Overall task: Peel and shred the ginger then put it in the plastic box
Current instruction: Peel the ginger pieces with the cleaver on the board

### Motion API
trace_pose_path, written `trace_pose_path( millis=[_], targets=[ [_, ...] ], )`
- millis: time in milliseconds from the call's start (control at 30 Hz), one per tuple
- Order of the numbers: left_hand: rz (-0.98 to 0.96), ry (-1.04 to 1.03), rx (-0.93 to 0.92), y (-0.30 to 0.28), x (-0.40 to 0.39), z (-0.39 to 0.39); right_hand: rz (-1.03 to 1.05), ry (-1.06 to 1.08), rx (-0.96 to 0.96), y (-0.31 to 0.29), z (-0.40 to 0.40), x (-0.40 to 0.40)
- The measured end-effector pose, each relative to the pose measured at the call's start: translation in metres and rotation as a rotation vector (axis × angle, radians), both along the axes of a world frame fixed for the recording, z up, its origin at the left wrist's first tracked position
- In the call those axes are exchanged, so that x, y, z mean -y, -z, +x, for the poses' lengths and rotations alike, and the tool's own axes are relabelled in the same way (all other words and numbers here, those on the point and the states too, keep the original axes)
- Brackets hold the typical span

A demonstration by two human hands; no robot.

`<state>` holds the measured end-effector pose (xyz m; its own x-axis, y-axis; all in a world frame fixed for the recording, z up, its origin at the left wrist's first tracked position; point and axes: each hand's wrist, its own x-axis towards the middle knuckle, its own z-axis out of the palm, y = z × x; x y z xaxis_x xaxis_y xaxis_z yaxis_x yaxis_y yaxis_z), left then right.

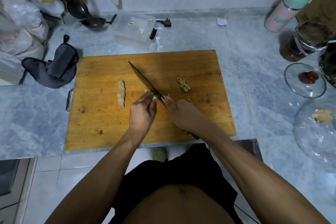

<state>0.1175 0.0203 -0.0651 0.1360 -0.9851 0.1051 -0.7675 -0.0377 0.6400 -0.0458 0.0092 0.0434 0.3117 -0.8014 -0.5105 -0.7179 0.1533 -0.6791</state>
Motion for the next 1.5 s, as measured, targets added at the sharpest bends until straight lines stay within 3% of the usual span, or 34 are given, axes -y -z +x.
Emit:
trace_pose_path(
  millis=[567,934,1201,1501],
  targets=[
    [-0.074,-0.060,-0.075,0.007,0.000,-0.003,-0.023,-0.017,-0.067,0.033,0.014,0.006],
    [-0.116,-0.128,-0.222,0.004,-0.005,-0.004,-0.085,-0.008,-0.069,0.044,0.020,-0.011],
    [-0.113,-0.170,-0.331,0.010,-0.007,0.000,-0.069,0.031,-0.092,0.043,-0.022,-0.007],
    [-0.083,-0.183,-0.382,0.011,-0.011,0.008,-0.142,0.116,0.024,0.037,-0.046,-0.016]
  ],
)
